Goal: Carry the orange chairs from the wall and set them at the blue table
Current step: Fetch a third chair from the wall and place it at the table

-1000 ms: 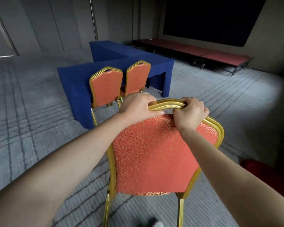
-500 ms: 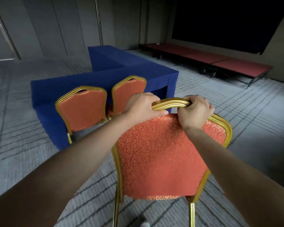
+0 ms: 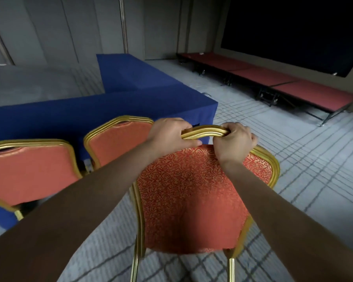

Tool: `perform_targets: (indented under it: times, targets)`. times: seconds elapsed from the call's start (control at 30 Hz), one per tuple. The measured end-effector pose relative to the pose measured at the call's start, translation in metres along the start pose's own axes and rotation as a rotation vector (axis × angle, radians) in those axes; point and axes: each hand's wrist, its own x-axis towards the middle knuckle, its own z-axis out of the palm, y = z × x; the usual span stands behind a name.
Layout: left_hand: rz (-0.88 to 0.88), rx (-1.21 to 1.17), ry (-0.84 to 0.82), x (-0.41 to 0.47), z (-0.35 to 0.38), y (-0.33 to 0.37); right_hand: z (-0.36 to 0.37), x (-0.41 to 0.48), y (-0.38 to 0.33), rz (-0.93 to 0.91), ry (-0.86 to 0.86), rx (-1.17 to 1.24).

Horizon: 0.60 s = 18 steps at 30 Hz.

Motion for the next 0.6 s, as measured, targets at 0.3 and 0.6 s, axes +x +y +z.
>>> perform_targets:
  times: [0.3, 0.6]
  targets:
    - [-0.109, -0.029, 0.045, 0.188, 0.099, -0.058, 0.145, 0.184, 0.075, -0.033, -0.178, 0.067]
    - [-0.227, 0.068, 0.109, 0.365, 0.187, -0.161, 0.327, 0.342, 0.120, -0.085, -0.299, 0.139]
